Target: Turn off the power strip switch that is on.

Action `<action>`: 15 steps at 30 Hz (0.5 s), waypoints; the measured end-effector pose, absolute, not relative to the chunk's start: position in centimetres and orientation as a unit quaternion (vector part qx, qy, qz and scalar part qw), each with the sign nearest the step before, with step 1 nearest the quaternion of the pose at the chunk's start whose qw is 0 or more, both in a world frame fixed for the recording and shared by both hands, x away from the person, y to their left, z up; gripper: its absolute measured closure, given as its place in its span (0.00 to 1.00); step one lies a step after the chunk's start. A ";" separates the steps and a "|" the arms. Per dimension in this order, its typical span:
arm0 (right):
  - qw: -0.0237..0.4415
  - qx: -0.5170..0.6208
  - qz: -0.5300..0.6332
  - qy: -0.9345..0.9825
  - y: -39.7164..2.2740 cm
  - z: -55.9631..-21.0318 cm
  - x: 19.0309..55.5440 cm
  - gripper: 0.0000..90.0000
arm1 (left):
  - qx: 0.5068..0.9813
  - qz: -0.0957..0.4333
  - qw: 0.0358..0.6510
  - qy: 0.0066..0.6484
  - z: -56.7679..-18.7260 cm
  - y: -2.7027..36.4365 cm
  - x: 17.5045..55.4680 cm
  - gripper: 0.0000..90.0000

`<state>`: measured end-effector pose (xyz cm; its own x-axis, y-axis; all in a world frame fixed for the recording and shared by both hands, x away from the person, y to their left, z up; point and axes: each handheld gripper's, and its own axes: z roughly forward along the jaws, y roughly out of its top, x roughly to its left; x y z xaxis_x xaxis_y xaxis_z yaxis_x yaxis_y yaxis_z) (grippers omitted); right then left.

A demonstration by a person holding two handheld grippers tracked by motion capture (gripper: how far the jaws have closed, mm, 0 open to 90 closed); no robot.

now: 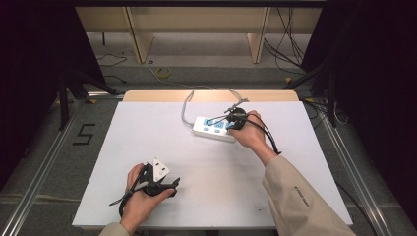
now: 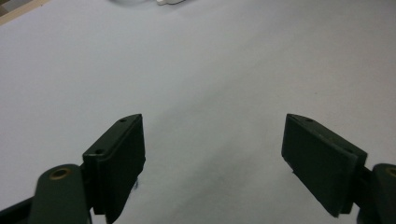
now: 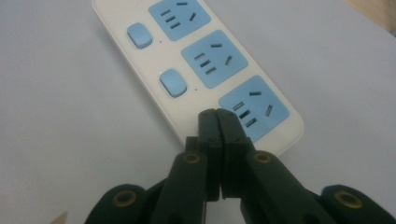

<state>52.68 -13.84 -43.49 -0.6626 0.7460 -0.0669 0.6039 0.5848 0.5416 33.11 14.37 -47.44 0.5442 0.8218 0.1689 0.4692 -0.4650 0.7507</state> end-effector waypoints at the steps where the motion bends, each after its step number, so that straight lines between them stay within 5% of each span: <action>1: 0.144 0.386 0.245 0.878 -13.9 -43.4 52.6 0.98 | 0.815 0.265 0.330 0.396 -47.4 14.4 33.1 0.24; 15: 0.136 0.373 0.255 0.882 -14.8 -42.5 50.8 0.93 | 0.815 0.265 0.329 0.397 -47.4 14.4 33.0 0.24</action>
